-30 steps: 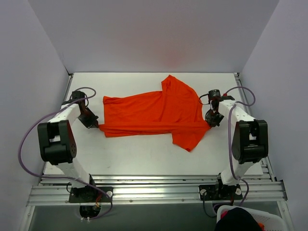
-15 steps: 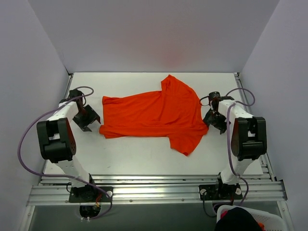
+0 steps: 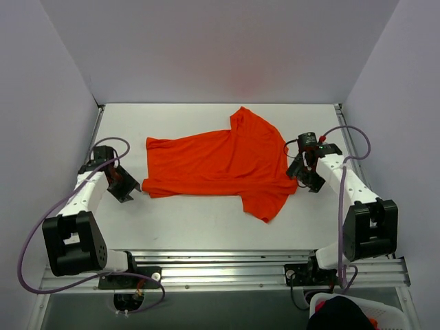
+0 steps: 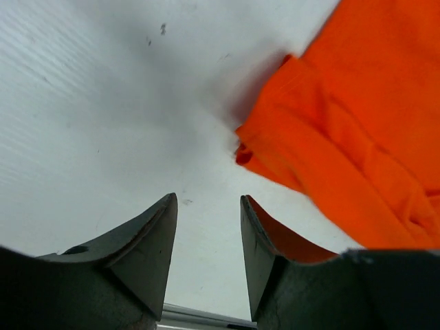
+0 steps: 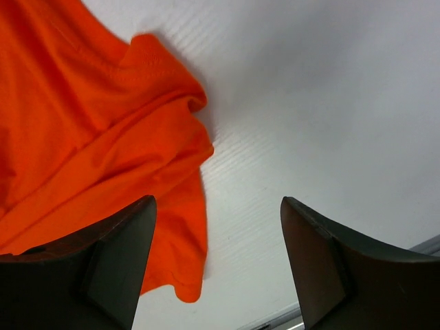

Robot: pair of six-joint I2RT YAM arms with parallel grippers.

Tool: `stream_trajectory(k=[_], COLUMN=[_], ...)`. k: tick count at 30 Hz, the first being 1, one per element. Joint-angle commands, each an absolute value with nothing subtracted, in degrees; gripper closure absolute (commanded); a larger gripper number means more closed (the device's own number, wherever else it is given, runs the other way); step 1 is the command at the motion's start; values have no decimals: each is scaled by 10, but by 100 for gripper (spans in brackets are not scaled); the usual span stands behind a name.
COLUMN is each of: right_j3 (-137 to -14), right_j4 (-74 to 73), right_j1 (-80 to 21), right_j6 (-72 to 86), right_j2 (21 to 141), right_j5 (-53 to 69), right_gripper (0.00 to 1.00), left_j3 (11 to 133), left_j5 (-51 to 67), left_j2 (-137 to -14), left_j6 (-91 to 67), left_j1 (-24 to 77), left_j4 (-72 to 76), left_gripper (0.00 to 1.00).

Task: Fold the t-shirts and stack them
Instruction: Flatten the tshirt out

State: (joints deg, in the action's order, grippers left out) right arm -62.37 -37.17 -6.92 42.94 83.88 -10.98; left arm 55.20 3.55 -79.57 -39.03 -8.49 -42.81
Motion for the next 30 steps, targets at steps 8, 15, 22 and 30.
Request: stream_trajectory(k=[8,15,22,30], right_j3=[-579,-576,-572,-565], right_j4=[-401,-403,-410,-428], right_j1=[-109,-112,-113,-121], right_j6=[463,463,462,449], right_j2=[817,813,803,784], right_j5=[-98,-99,-103,-89], right_gripper=[35,36,38,43], left_j3=[507,526,525,527], left_j5=[96,90,89,78], left_j2=[-845,-875,-896,-924], left_j6=[-387,-387,-393,-389], left_j1=[-72,-72,-72,-69], left_j4=[-306,-287,-259,-236], left_gripper=[42,41,48,60])
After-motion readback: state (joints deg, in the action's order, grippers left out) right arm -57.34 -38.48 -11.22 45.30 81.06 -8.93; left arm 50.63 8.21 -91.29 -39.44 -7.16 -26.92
